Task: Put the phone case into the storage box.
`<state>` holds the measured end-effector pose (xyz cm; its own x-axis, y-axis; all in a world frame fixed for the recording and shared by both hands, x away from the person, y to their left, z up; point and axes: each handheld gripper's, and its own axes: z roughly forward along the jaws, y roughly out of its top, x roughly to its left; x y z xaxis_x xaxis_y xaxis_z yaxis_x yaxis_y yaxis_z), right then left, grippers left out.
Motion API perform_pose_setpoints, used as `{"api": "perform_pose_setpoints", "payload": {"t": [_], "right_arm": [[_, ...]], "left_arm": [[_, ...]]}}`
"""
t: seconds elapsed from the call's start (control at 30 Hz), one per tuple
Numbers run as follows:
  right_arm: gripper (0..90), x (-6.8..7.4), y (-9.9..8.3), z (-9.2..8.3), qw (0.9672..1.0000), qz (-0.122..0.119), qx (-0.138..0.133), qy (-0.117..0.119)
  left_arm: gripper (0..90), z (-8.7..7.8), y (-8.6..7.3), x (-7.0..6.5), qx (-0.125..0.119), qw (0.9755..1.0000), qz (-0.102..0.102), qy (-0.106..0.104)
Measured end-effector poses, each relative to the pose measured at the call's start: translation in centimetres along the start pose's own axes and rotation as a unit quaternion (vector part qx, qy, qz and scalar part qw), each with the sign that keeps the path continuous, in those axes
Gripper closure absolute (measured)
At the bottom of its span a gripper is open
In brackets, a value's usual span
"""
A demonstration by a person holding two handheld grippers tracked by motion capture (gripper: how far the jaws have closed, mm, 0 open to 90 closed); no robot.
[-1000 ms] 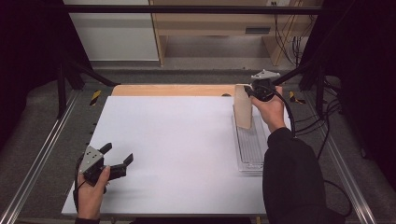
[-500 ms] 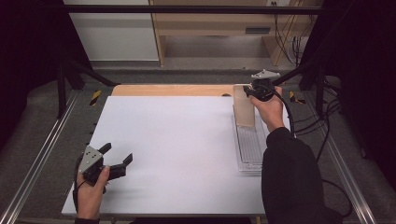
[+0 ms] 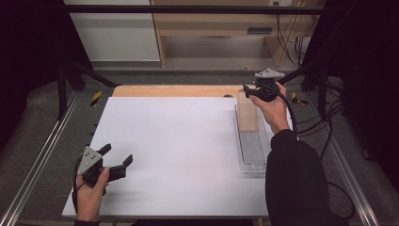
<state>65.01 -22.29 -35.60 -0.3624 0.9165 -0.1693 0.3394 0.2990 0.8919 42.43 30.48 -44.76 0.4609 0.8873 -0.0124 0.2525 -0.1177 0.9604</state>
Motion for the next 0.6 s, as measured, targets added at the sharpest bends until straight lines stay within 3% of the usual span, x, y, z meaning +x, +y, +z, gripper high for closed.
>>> {"api": "perform_pose_setpoints", "payload": {"t": [0.33,0.6], "right_arm": [[22.7,0.1,0.5,-1.1,0.9996,0.022,-0.015,-0.014],[15.6,0.6,1.2,-2.0,0.9982,0.041,-0.044,-0.002]], "left_arm": [[5.2,-0.1,0.1,-0.1,-0.002,1.0,0.003,0.0],[5.2,-0.3,0.2,-0.1,-0.007,1.0,0.001,0.002]]}}
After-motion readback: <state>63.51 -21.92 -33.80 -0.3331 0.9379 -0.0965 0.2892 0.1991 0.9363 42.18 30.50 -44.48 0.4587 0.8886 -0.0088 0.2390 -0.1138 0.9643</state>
